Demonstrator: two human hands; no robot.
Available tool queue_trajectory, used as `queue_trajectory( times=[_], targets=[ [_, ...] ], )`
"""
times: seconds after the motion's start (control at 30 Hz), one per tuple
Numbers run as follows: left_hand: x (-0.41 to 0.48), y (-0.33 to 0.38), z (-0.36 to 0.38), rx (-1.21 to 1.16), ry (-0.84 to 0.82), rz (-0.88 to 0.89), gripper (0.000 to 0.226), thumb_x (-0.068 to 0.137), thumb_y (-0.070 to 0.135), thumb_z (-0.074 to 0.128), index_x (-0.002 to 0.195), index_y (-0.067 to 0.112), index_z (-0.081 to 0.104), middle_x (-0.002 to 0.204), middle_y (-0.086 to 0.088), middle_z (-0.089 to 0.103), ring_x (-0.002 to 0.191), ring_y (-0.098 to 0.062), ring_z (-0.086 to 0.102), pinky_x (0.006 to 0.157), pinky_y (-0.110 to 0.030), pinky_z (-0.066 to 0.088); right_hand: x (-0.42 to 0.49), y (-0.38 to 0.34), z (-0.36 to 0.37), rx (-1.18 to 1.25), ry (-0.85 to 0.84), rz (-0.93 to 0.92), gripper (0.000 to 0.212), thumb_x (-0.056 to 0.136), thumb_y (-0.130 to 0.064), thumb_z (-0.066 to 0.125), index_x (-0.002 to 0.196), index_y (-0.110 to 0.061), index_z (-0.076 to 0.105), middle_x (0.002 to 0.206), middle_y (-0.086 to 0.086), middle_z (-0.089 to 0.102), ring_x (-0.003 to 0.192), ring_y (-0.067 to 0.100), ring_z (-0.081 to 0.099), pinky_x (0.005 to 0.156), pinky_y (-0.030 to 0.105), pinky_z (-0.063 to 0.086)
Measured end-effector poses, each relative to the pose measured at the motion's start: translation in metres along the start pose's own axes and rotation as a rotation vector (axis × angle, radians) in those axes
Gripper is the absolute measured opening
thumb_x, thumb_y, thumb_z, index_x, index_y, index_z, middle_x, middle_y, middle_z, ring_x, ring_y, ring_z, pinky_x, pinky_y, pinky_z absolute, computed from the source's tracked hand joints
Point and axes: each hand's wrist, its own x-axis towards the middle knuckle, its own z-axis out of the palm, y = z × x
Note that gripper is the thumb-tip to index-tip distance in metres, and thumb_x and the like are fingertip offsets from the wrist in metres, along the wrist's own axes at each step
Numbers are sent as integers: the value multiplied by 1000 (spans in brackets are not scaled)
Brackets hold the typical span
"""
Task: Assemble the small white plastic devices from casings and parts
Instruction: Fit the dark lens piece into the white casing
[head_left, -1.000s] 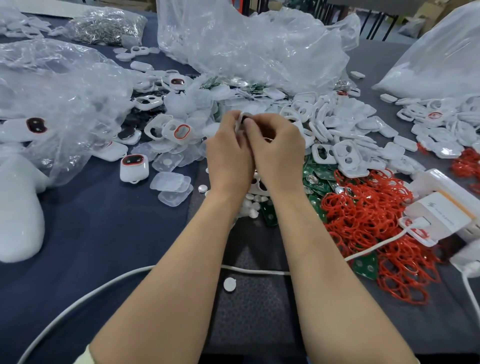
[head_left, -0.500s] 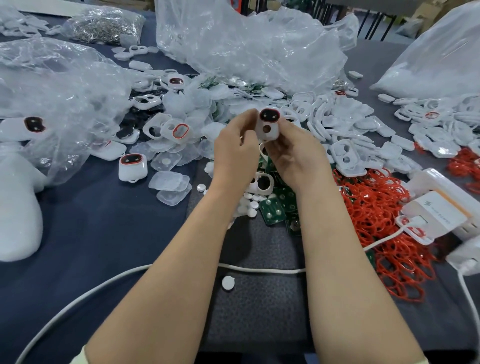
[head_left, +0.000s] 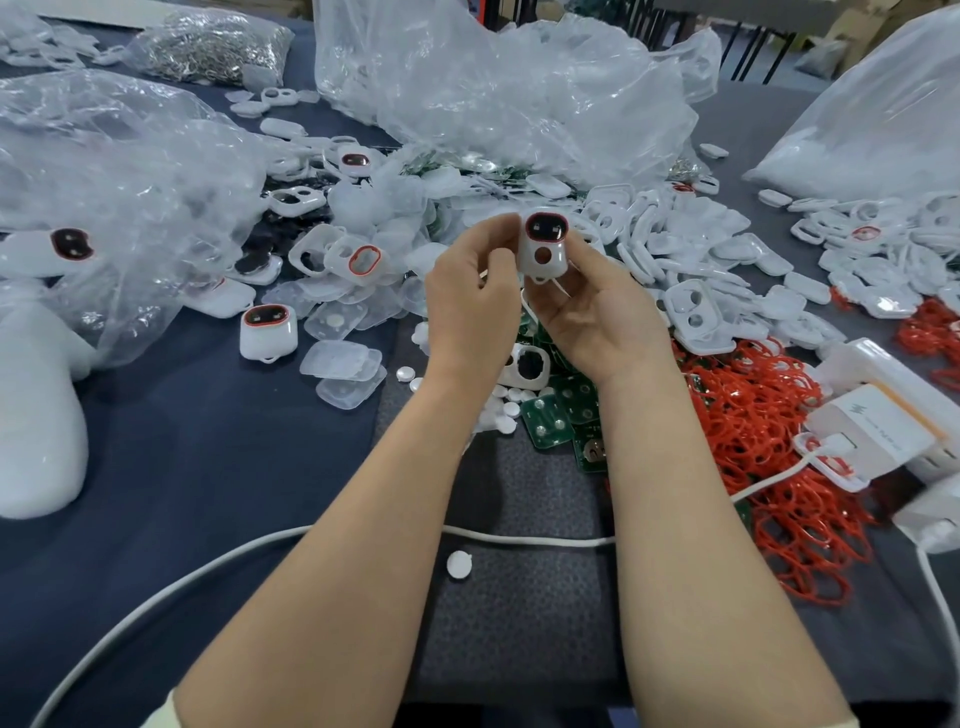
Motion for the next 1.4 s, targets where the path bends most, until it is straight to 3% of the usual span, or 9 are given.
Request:
queue_trajectory(
  times=[0.17,0.37,0.6,0.73,0.9,1.03,1.17,1.3,1.4],
  targets=[
    [-1,-1,4,-28,-73,-6,24,98,22,53,112,8,66,95,3,69,91,-6,64,81,-17,50,-5,4,11,-396,51,-264,16,93,-19,61,99,-6,68,90,6,70,84,19,66,85,33,53],
    [11,-2,-7,-199,-30,-156,15,96,18,57,89,7,63,83,-8,64,81,-18,60,84,-38,53,-10,14,26,-1023,11,-601,22,95,-21,57,108,-11,72,108,2,60,97,5,56,87,20,47],
    [32,1,-34,-238,266,-230,19,95,4,51,80,14,56,88,-10,67,83,-18,68,69,-24,54,-22,11,32,-1051,-151,-495,22,89,-4,56,99,-15,72,93,-4,70,82,3,65,81,20,53],
    [35,6,-43,-445,425,-204,15,95,3,46,86,14,52,76,-2,65,64,-6,69,57,-18,50,-29,20,40,-1474,-394,-372,13,86,-14,64,95,-17,73,78,-10,63,64,-3,53,63,5,41],
    [37,6,-46,-648,434,-310,15,95,2,45,88,14,51,75,-4,67,63,-10,69,55,-20,51,-34,44,54,-1837,-482,-306,8,86,-20,64,79,-19,60,85,3,62,88,26,61,77,32,49],
    [35,7,-45,-665,392,-308,16,94,1,46,86,13,53,64,0,67,65,-13,70,55,-22,52,-37,48,59,-1855,-506,-344,8,87,-11,56,81,-15,52,88,12,58,89,34,57,67,32,38],
    [36,7,-43,-681,372,-297,16,94,1,47,88,14,53,77,-5,68,70,-14,70,57,-21,52,-37,50,58,-1763,-483,-296,12,86,-7,53,94,-3,60,96,16,64,90,34,59,70,34,44],
    [36,1,-33,-605,300,-381,15,97,5,47,90,18,51,95,-8,65,87,-16,63,66,-20,51,-26,31,45,-1462,-181,-376,15,90,-12,61,103,-6,65,101,9,68,94,21,61,85,29,48],
    [31,-3,-23,-512,217,-438,12,98,7,48,92,17,52,93,-6,62,80,-13,56,68,-20,48,-20,17,32,-1109,59,-494,6,89,-11,64,94,-14,66,81,-6,63,76,7,58,72,15,48]
  ],
)
